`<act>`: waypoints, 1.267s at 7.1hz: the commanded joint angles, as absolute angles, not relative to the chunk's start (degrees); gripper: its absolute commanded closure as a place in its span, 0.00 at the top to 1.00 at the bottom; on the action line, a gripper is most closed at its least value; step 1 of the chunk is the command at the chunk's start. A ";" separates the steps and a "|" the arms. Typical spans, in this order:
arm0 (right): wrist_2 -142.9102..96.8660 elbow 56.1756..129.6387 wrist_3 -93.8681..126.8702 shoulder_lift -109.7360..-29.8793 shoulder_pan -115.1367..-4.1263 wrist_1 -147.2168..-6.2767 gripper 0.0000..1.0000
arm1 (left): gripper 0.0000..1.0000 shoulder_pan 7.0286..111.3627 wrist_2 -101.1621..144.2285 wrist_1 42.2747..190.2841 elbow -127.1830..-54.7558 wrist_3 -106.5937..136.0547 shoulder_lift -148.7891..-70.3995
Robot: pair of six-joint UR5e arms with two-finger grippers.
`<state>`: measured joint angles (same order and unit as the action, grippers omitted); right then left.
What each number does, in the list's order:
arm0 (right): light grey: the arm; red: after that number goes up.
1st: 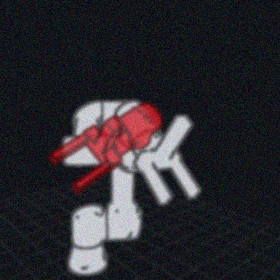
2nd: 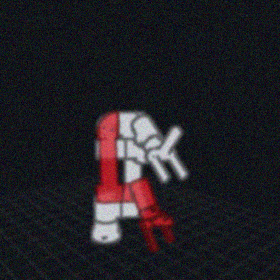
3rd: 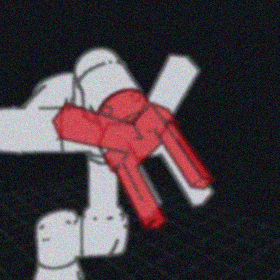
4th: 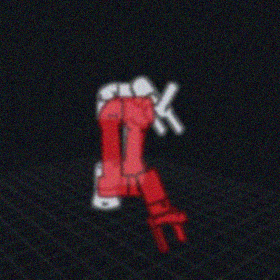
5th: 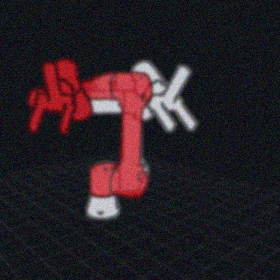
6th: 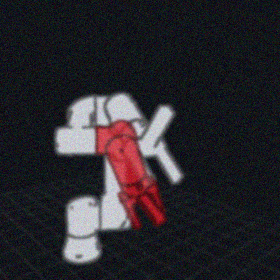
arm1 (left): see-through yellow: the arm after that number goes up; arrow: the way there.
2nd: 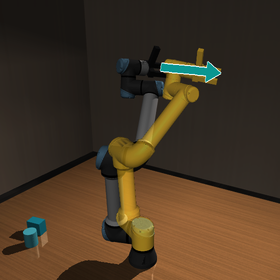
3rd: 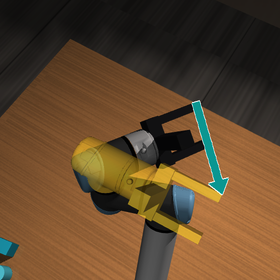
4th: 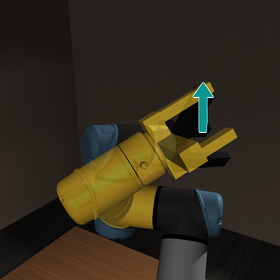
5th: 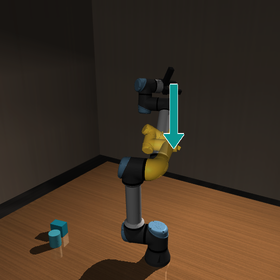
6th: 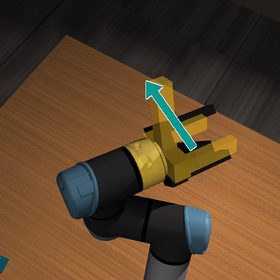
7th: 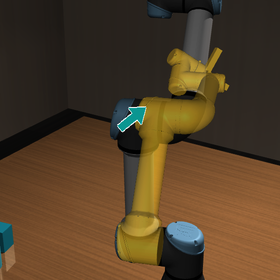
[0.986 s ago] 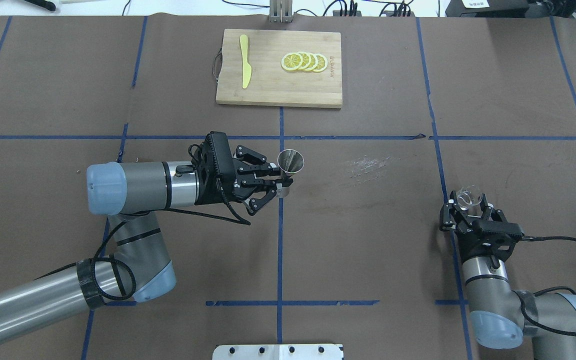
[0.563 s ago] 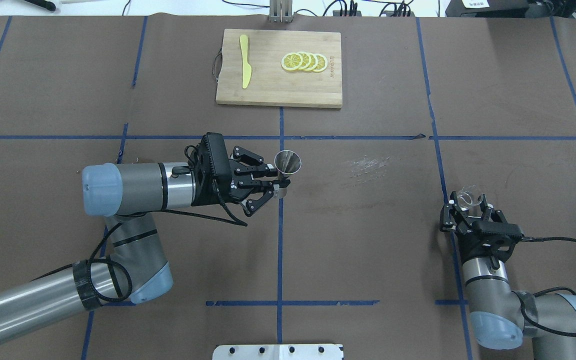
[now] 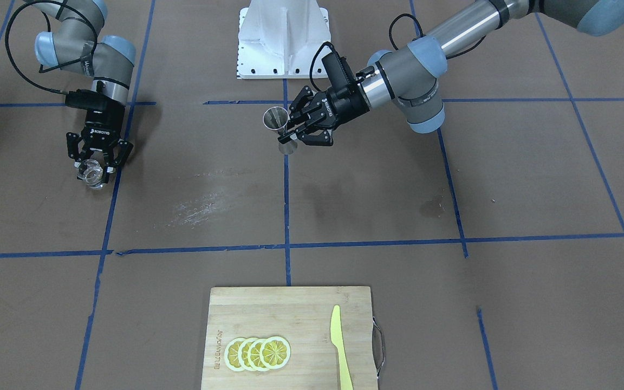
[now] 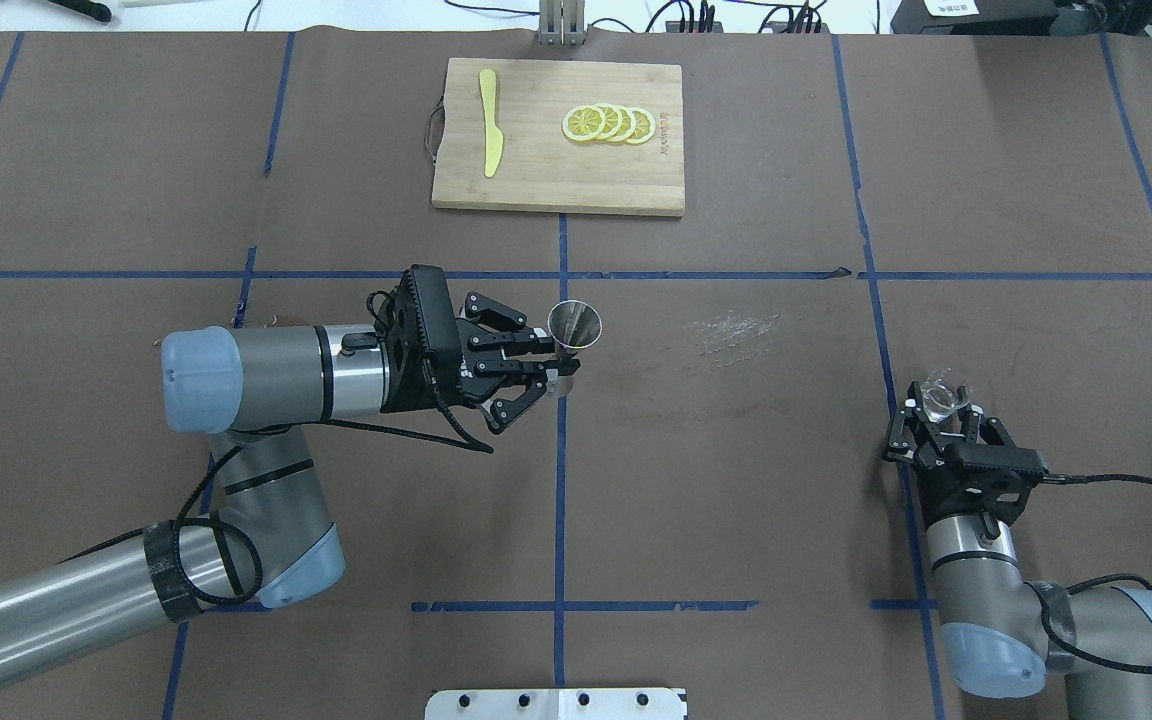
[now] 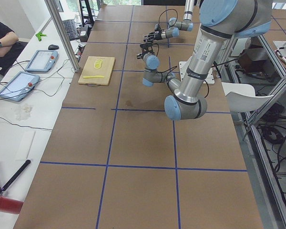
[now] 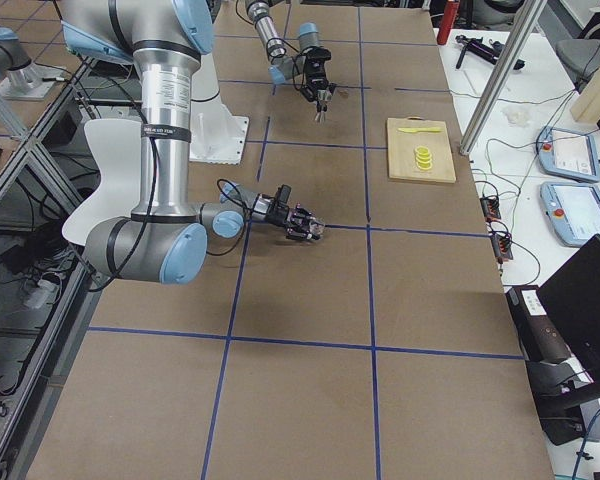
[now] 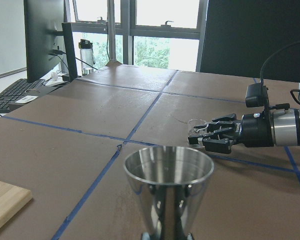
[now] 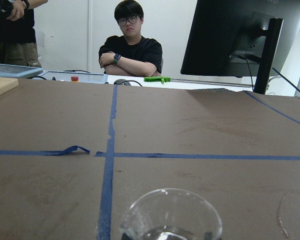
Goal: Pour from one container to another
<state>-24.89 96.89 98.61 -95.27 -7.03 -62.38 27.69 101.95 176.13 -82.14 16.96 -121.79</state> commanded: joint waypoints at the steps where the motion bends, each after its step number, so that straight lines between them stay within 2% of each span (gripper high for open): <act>1: -24.52 97.64 96.35 -95.36 -7.21 -62.23 0.00 | 0.00 27.69 101.95 176.13 -82.18 16.96 -121.73; 2: -24.26 98.78 90.59 -95.36 -7.29 -61.10 0.00 | 0.00 27.60 101.95 176.22 -82.26 16.96 -121.73; 4: -24.61 98.88 84.75 -96.06 -7.47 -46.67 0.00 | 0.00 27.60 101.95 176.22 -82.26 16.79 -121.73; 7: -25.30 98.70 64.38 -95.36 -8.51 -29.76 0.00 | 0.00 27.60 101.95 176.31 -82.35 16.44 -121.73; 9: -29.77 98.88 54.34 -95.19 -10.36 -23.05 0.00 | 0.00 27.16 101.87 178.41 -83.05 12.86 -119.02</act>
<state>-27.34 98.74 59.38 -95.25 -9.33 -26.82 27.43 101.90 177.40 -82.56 15.33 -120.40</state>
